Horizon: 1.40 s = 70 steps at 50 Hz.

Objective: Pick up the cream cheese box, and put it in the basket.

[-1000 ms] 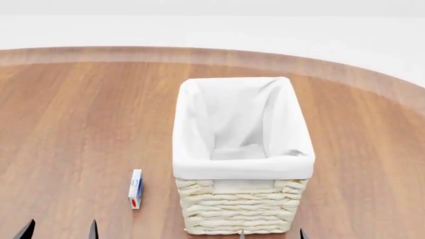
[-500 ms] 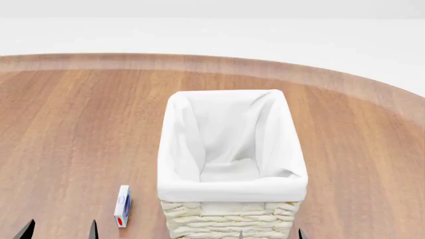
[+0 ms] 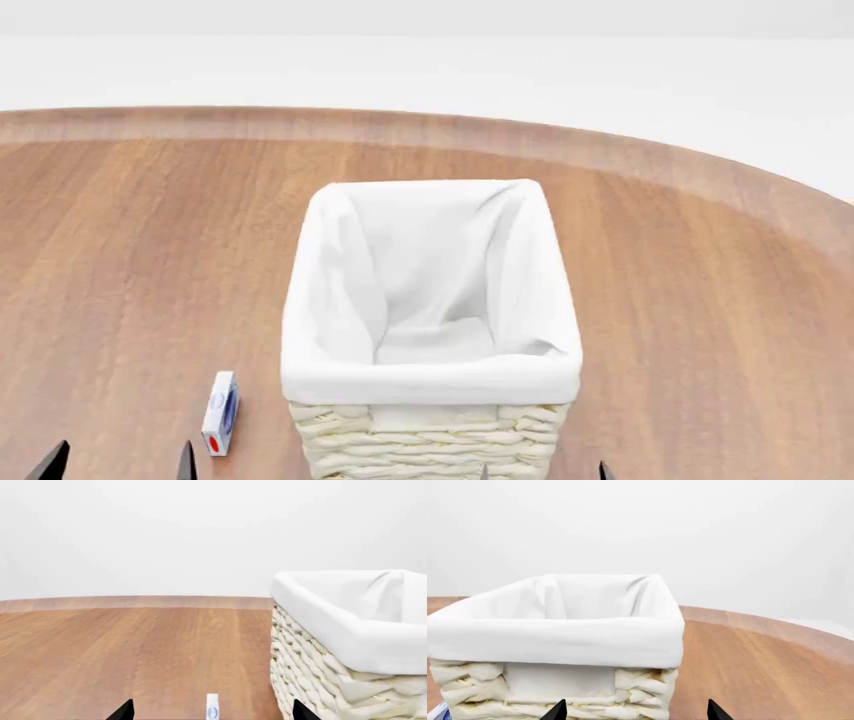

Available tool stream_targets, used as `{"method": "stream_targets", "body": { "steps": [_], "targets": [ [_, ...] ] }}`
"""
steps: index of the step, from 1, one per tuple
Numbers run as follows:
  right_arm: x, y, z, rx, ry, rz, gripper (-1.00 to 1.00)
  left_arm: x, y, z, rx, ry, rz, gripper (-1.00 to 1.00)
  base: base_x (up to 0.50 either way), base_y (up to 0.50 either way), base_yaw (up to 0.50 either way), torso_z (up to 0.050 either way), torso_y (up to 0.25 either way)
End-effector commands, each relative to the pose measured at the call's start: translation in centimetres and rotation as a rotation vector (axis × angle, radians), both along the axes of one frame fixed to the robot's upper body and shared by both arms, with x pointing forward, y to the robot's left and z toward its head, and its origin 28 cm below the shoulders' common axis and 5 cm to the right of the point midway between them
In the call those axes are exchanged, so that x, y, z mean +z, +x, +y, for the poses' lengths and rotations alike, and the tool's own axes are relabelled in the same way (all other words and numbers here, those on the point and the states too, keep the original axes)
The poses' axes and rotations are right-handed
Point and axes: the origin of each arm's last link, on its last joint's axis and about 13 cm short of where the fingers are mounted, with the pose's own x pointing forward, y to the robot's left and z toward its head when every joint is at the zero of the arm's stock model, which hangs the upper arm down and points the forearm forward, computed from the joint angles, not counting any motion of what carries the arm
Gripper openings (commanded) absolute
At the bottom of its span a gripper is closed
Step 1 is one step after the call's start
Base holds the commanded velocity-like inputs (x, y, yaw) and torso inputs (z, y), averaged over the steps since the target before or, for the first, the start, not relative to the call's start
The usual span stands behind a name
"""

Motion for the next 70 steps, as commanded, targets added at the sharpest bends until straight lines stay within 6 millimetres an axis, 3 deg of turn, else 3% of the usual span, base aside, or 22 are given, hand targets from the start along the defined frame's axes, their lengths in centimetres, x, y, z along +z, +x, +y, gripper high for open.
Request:
{"method": "stream_targets", "body": {
  "steps": [1, 31, 32, 62, 70],
  "targets": [
    [-0.05, 0.02, 0.02, -0.001, 0.001, 0.003, 1.0, -0.11, 0.24, 0.08, 0.01, 0.001, 0.003, 1.0, 0.0, 0.0, 0.0, 0.0, 0.0],
    [-0.13, -0.05, 0.15, 0.009, -0.005, 0.001, 1.0, 0.1, 0.25, 0.25, 0.028, -0.003, -0.011, 1.0, 0.0, 0.0, 0.0, 0.0, 0.0],
    [-0.2, -0.04, 0.17, 0.009, -0.005, 0.002, 1.0, 0.08, 0.32, 0.18, 0.051, 0.055, -0.032, 1.0, 0.0, 0.0, 0.0, 0.0, -0.25],
    [-0.24, -0.05, 0.2, 0.014, -0.004, 0.004, 1.0, 0.0, 0.27, 0.27, 0.05, 0.014, -0.031, 1.0, 0.0, 0.0, 0.0, 0.0, -0.25],
    [-0.25, -0.08, 0.2, 0.014, -0.004, 0.006, 1.0, -0.12, 0.33, 0.24, 0.047, 0.016, -0.022, 1.0, 0.0, 0.0, 0.0, 0.0, -0.034]
  ]
}}
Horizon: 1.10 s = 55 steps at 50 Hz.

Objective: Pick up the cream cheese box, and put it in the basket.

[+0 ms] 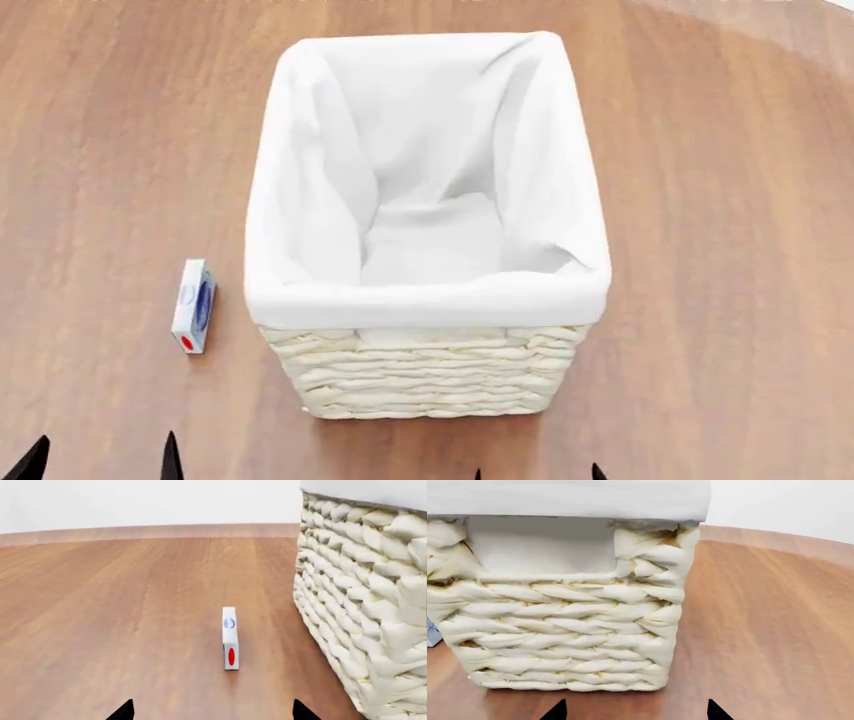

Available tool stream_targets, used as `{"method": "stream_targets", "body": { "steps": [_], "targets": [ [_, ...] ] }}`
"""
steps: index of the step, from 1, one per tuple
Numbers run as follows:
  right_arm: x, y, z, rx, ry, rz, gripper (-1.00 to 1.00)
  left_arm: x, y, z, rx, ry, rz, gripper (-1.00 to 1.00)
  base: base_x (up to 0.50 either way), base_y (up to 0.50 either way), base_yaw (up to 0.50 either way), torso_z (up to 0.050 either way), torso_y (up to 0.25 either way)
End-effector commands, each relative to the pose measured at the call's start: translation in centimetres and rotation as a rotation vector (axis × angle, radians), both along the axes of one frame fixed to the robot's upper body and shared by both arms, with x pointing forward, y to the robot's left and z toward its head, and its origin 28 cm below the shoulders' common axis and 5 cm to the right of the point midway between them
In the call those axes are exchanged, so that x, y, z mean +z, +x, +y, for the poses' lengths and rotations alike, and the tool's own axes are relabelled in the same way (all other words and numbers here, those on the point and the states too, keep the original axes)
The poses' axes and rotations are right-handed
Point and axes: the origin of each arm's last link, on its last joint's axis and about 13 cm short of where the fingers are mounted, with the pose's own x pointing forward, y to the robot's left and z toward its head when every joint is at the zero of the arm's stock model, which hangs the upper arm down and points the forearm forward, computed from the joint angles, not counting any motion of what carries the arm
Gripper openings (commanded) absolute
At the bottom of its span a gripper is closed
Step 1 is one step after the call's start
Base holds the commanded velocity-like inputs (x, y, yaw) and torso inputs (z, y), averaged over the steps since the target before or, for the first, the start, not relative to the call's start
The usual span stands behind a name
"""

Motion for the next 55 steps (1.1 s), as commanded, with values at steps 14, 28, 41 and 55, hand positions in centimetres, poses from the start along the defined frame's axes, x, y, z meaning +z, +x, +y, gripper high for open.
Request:
{"method": "stream_targets", "body": {
  "steps": [14, 28, 41, 55],
  "targets": [
    [-0.6, 0.3, 0.2, 0.006, 0.0, 0.024, 1.0, -0.1, 1.1, 0.6, -0.054, -0.041, 0.042, 1.0, 0.0, 0.0, 0.0, 0.0, 0.0],
    [-0.3, 0.5, -0.1, -0.005, 0.007, 0.018, 1.0, 0.6, 5.4, 0.7, -0.031, -0.012, 0.072, 1.0, 0.0, 0.0, 0.0, 0.0, 0.0],
    [-0.1, 0.5, -0.1, -0.008, 0.009, 0.014, 1.0, 2.1, 9.2, 0.8, -0.024, -0.017, 0.111, 1.0, 0.0, 0.0, 0.0, 0.0, 0.0],
    [-0.3, 0.6, -0.1, -0.005, 0.006, 0.019, 1.0, 3.0, 12.0, 0.6, -0.026, -0.066, 0.135, 1.0, 0.0, 0.0, 0.0, 0.0, 0.0]
  ]
}}
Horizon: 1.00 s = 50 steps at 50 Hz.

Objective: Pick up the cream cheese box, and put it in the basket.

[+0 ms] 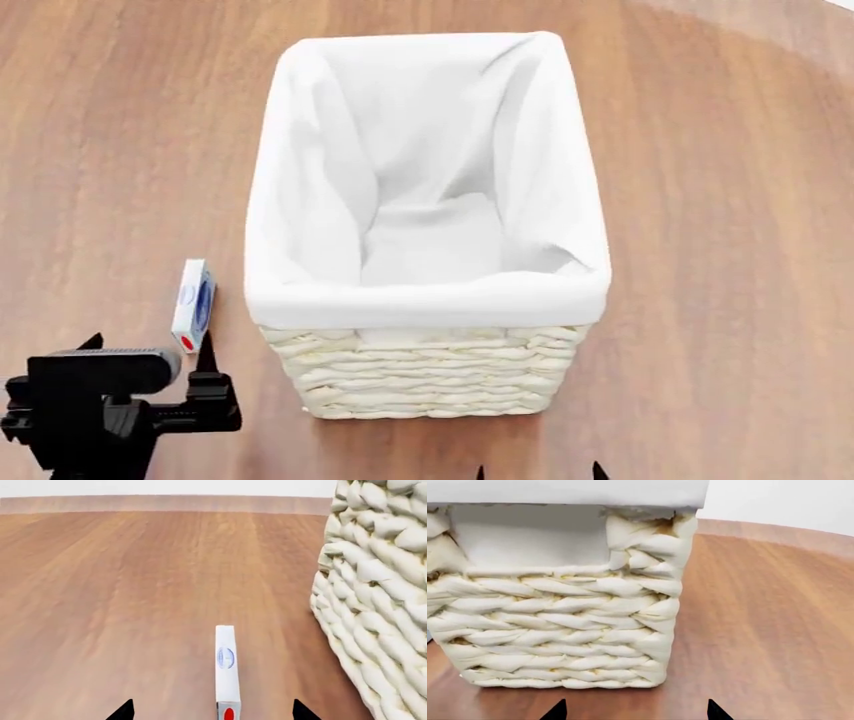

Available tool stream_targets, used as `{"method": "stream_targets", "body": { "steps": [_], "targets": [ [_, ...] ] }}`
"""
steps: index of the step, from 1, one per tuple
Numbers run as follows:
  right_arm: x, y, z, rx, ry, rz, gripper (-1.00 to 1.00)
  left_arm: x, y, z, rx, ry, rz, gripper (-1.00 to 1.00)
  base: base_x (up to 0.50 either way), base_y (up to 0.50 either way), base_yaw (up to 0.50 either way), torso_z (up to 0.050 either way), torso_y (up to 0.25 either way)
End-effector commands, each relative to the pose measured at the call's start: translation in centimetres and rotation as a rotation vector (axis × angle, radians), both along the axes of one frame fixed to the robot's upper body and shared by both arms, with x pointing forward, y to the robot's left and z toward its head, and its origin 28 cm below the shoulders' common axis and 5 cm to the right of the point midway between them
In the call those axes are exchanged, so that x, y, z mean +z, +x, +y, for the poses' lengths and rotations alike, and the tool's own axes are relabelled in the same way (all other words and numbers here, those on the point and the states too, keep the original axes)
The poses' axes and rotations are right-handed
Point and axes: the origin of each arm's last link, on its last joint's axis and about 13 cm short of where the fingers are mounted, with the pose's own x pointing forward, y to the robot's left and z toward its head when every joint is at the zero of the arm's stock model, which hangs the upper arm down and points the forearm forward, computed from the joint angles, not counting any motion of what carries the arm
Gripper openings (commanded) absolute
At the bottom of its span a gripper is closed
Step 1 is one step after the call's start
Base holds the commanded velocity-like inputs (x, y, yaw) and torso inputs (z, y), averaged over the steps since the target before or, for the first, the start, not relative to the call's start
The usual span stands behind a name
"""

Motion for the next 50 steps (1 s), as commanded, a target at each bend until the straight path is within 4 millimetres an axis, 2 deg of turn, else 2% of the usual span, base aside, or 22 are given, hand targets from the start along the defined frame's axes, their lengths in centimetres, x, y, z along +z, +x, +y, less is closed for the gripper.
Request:
{"method": "stream_targets", "body": {
  "steps": [1, 2, 5, 6, 7, 11, 23, 43, 44, 50],
  "targets": [
    [-0.1, 0.0, 0.0, 0.001, 0.0, 0.001, 1.0, 1.0, 2.7, 0.0, 0.001, -0.045, 0.038, 1.0, 0.0, 0.0, 0.0, 0.0, 0.0],
    [-0.1, 0.0, 0.0, 0.003, 0.002, 0.003, 1.0, 0.9, 3.2, 0.0, -0.006, -0.038, 0.058, 1.0, 0.0, 0.0, 0.0, 0.0, 0.0],
    [-0.1, 0.0, 0.0, 0.003, 0.002, 0.003, 1.0, 0.8, 3.3, 0.0, -0.006, -0.038, 0.058, 1.0, 0.0, 0.0, 0.0, 0.0, 0.0],
    [-0.2, 0.0, 0.1, 0.007, 0.0, 0.006, 1.0, 1.2, 4.8, -0.3, -0.011, -0.028, 0.051, 1.0, 0.0, 0.0, 0.0, 0.0, 0.0],
    [-0.2, 0.0, 0.1, 0.008, 0.001, 0.005, 1.0, 0.1, 5.1, -0.1, -0.009, -0.035, 0.107, 1.0, 0.0, 0.0, 0.0, 0.0, 0.0],
    [-0.2, -0.1, 0.1, 0.008, 0.001, 0.004, 1.0, 0.0, 5.7, -0.2, -0.007, -0.03, 0.116, 1.0, 0.0, 0.0, 0.0, 0.0, 0.0],
    [-0.1, -0.1, 0.2, 0.011, 0.003, 0.002, 1.0, -0.1, 6.4, -0.3, 0.013, -0.056, 0.15, 1.0, 0.0, 0.0, 0.0, 0.0, 0.0],
    [0.0, -0.2, 0.1, 0.008, 0.006, 0.002, 1.0, 0.0, 6.5, -0.3, 0.018, -0.07, 0.145, 1.0, 0.0, 0.0, 0.0, 0.0, 0.0],
    [0.0, -0.1, 0.1, 0.008, 0.007, 0.005, 1.0, -0.1, 6.4, -0.3, 0.012, -0.077, 0.135, -1.0, 0.0, 0.0, 0.0, 0.0, 0.0],
    [0.0, -0.2, 0.1, 0.009, 0.011, 0.003, 1.0, -0.1, 6.4, -0.3, 0.013, -0.081, 0.13, -1.0, 0.0, 0.0, 0.0, 0.0, 0.0]
  ]
}}
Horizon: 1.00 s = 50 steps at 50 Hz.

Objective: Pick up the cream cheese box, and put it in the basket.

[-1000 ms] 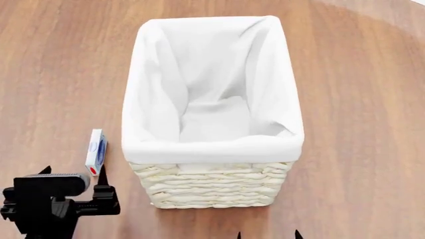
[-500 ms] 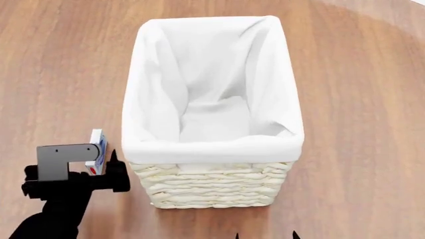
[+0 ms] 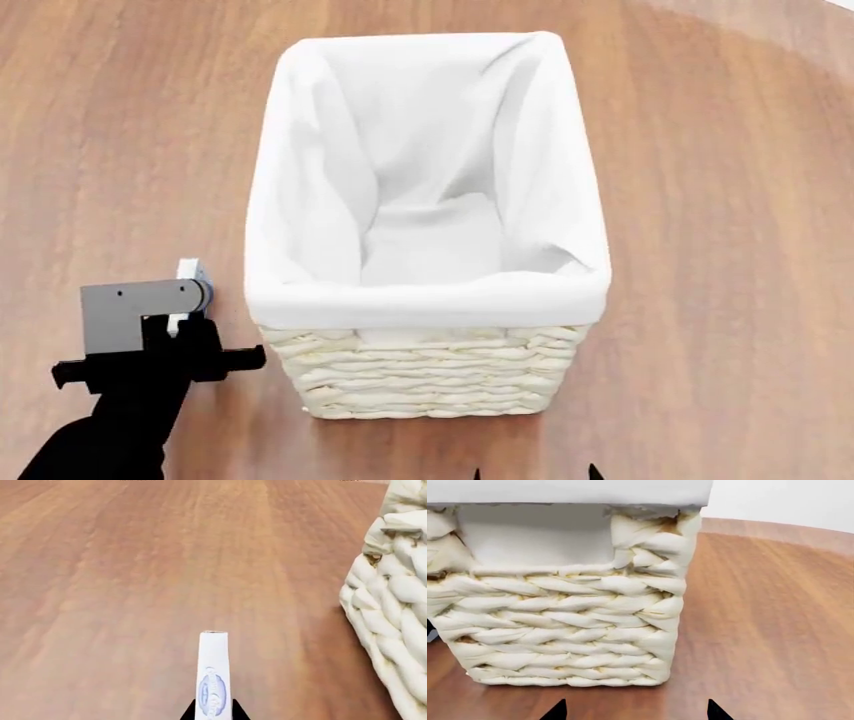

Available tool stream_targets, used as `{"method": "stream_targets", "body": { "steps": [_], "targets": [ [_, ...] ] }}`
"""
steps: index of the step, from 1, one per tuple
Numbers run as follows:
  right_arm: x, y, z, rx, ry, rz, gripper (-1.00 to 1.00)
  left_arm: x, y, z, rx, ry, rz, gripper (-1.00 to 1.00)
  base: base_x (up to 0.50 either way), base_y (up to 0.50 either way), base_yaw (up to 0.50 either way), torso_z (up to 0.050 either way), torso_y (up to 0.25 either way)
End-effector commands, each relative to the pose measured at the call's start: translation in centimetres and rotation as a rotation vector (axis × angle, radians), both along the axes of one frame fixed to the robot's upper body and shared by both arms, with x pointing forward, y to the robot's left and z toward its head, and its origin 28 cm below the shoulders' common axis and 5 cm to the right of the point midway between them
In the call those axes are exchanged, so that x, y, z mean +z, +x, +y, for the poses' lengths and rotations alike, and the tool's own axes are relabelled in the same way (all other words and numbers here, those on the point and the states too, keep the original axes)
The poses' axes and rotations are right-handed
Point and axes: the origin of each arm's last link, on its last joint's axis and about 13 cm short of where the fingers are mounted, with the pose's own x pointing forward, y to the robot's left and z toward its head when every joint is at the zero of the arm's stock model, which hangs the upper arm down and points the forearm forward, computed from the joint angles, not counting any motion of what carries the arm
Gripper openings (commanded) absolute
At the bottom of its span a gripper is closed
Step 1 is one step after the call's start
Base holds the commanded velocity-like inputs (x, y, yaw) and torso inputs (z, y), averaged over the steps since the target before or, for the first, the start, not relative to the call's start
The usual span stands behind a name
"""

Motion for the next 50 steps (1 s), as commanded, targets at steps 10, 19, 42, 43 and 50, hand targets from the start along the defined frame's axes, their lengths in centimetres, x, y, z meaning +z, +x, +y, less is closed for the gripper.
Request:
{"method": "stream_targets", "body": {
  "steps": [10, 19, 42, 43, 50],
  "targets": [
    [0.1, 0.0, 0.0, 0.001, 0.007, -0.005, 1.0, -0.1, -0.1, 0.2, -0.005, -0.031, -0.015, -1.0, 0.0, 0.0, 0.0, 0.0, 0.0],
    [0.0, 0.0, 0.0, -0.001, 0.006, -0.004, 1.0, 4.8, -2.2, 0.5, -0.027, -0.039, -0.135, -1.0, 0.0, 0.0, 0.0, 0.0, 0.0],
    [0.3, 0.0, -0.1, -0.005, 0.013, -0.011, 1.0, 19.2, -5.5, 2.1, -0.102, 0.258, -0.289, -1.0, 0.0, 0.0, 0.0, 0.0, 0.0],
    [0.3, 0.0, -0.1, -0.005, 0.014, -0.011, 1.0, 19.6, -5.5, 2.1, -0.109, 0.273, -0.286, -1.0, 0.0, 0.0, 0.0, 0.0, 0.0],
    [0.3, 0.1, -0.2, -0.006, 0.017, -0.01, 1.0, 22.3, -6.0, 1.6, -0.317, 0.277, -0.248, -1.0, 0.0, 0.0, 0.0, 0.0, 0.0]
  ]
}}
